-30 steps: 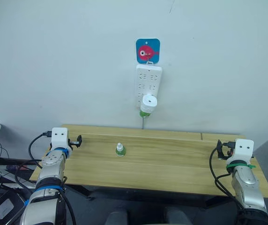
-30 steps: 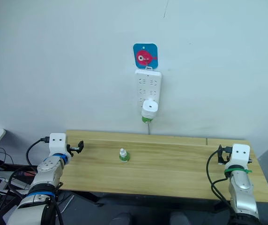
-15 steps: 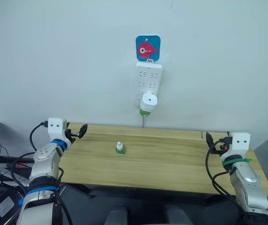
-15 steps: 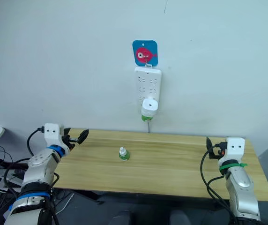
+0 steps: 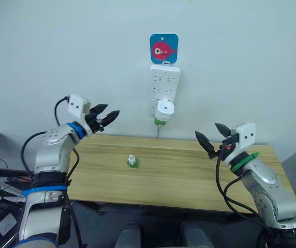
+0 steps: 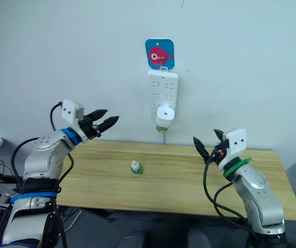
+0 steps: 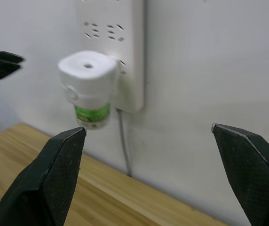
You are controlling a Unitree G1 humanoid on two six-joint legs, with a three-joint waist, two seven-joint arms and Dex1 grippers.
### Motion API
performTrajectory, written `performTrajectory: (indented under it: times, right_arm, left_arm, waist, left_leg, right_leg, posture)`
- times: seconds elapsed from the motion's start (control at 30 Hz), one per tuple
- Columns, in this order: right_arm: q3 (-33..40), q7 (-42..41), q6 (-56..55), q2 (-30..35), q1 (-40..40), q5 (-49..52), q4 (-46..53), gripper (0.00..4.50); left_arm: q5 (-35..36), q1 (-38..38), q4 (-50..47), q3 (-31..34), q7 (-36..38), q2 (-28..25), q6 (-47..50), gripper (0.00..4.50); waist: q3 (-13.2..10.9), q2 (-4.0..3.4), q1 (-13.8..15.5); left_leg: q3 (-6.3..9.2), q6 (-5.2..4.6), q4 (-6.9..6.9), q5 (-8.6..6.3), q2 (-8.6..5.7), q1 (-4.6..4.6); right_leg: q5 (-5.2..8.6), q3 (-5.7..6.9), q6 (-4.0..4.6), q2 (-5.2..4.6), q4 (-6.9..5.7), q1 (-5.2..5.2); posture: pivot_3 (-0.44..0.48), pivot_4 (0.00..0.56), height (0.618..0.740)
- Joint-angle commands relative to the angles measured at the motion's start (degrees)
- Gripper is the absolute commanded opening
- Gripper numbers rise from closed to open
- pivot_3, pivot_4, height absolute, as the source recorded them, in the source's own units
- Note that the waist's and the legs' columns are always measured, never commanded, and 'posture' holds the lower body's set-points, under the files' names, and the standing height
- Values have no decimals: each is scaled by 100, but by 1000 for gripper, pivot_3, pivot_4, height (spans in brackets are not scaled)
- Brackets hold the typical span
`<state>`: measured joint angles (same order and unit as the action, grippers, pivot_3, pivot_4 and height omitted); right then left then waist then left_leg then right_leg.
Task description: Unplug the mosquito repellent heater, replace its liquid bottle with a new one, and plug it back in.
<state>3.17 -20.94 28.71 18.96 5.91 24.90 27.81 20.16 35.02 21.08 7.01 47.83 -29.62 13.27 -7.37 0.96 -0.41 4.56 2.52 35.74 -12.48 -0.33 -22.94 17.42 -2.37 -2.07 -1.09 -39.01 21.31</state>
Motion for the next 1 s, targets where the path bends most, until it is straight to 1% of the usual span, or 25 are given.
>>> performTrajectory:
  times: [0.03, 0.13, 0.33, 0.47, 0.7, 0.73, 0.83, 1.0]
  right_arm:
    - [-108, 70, 198, -58, 209, 132, 338, 4500]
    - [-149, 141, 256, -117, 272, 130, 360, 4500]
    - [-143, 252, 314, -177, 297, 134, 386, 4500]
    - [-124, 291, 358, -159, 310, 152, 419, 4500]
    - [-86, 388, 620, -114, 248, 233, 662, 4500]
    - [-83, 396, 657, -108, 239, 241, 691, 4500]
    - [-65, 422, 808, -100, 216, 298, 812, 4500]
    - [-46, 469, 1017, -115, 230, 412, 943, 4500]
  left_arm:
    - [-86, 470, 165, -193, 236, 104, -111, 3019]
    - [-158, 799, 499, -282, 325, 226, -236, 3019]
    - [-439, 1637, 1737, -430, 521, 550, -777, 3019]
    - [-640, 2059, 2557, -484, 668, 760, -1208, 3019]
    - [-986, 2747, 3961, -453, 681, 968, -1918, 3019]
    - [-1010, 2818, 4088, -436, 692, 978, -1978, 3019]
    - [-1080, 3026, 4363, -445, 906, 1043, -2126, 3019]
    - [-1158, 3225, 4572, -471, 1345, 1113, -2232, 3019]
  waist:
    - [-22, 4, -1]
    - [-32, 9, -12]
    - [-73, 22, -21]
    - [-125, 39, -49]
    - [-261, 54, -134]
    - [-273, 57, -133]
    - [-331, 59, -127]
    - [-435, 71, -123]
  left_leg:
    - [-1, 0, 0, 0, -1, -3]
    - [-2, 0, 1, 0, -2, -6]
    - [-5, 0, 1, 0, -4, -7]
    - [-5, 0, 1, 0, -4, -8]
    - [-1, -1, 3, 0, -3, -19]
    - [0, -1, 4, 0, -3, -18]
    - [4, -1, 11, 0, -3, -19]
    - [11, -1, 22, 0, -4, -31]
  right_leg:
    - [0, 1, 0, 0, 0, 1]
    - [0, 1, -1, 0, 0, 4]
    - [2, 2, -4, 0, 2, 5]
    - [4, 3, -6, 0, 1, 6]
    - [4, 7, -8, 0, -2, 15]
    - [4, 8, -8, 0, -3, 15]
    - [4, 11, -9, 0, -6, 11]
    - [3, 17, -12, -5, -6, 12]
  posture:
    - [42, 139, 740]
    - [38, 142, 740]
    - [33, 148, 740]
    - [22, 154, 740]
    - [7, 188, 740]
    - [7, 188, 740]
    - [6, 211, 740]
    - [4, 234, 740]
